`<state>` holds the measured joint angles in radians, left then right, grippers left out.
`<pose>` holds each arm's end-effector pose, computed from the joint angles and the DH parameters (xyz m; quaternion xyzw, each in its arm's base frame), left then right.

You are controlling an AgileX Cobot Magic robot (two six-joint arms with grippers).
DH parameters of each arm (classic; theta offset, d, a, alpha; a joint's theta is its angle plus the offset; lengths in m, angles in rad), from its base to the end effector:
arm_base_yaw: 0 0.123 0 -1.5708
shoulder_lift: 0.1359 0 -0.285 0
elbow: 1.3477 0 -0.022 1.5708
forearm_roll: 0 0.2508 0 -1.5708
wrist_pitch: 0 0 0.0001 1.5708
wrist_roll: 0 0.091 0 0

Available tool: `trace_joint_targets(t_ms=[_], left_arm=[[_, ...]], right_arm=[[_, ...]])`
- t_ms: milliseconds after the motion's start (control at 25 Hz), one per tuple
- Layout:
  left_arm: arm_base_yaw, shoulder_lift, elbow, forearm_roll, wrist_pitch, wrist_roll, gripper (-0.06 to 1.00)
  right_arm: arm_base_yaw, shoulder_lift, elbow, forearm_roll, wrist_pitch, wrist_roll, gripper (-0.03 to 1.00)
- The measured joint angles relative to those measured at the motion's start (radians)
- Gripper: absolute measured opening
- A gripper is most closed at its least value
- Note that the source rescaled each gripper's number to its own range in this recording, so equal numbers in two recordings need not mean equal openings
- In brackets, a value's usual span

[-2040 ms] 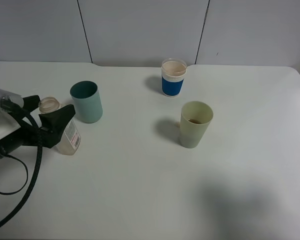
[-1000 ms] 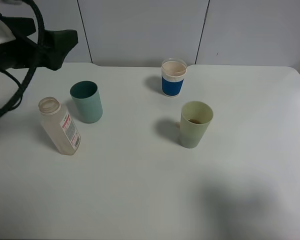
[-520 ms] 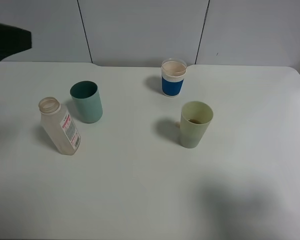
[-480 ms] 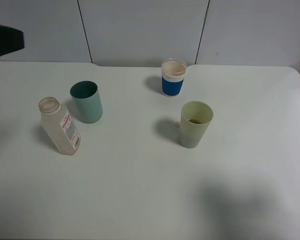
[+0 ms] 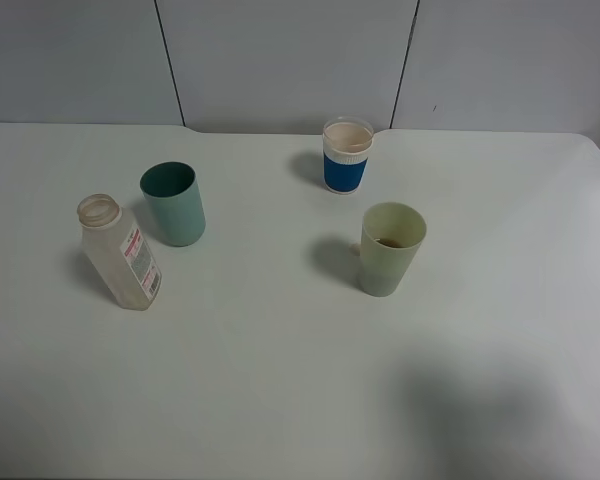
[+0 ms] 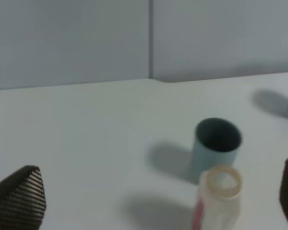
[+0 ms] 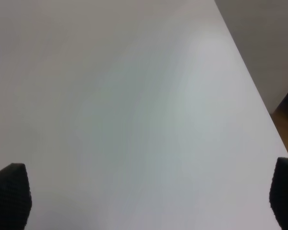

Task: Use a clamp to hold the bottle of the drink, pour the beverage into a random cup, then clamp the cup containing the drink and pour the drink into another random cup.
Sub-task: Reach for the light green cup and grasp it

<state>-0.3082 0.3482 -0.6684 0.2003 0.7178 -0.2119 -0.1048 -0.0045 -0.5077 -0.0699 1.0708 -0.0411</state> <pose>0.0565 -0.0055 0.3484 0.0608 0.8019 -0.0565 0.5917 -0.0075 -0.0048 0.2787 0.0289 0.8517 -0.0729 0.5182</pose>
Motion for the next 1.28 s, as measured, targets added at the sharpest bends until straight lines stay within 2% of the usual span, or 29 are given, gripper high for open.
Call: trace_joint_targets(t_ms=[440,600,760,1080,1280], left_arm=[[0.263,-0.171,-0.001,-0.2,0.226,0.184,0.99],[0.346,-0.227,-0.001,-0.25,0.299,0.242,0.99],[0.414,-0.297,-0.001,-0.283,0.375,0.257,0.99],[0.434,-0.353,0.018,-0.29,0.487,0.259,0.99],[0.434,-0.353,0.068,-0.291,0.487,0.259,1.0]], right_arm=[[0.0,0.0,0.0,0.0,0.0,0.0,1.0],[0.0,0.0,0.0,0.0,0.0,0.0,1.0],[0.0,0.0,0.0,0.0,0.0,0.0,1.0],[0.0,0.0,0.0,0.0,0.0,0.0,1.0],[0.0,0.0,0.0,0.0,0.0,0.0,1.0]])
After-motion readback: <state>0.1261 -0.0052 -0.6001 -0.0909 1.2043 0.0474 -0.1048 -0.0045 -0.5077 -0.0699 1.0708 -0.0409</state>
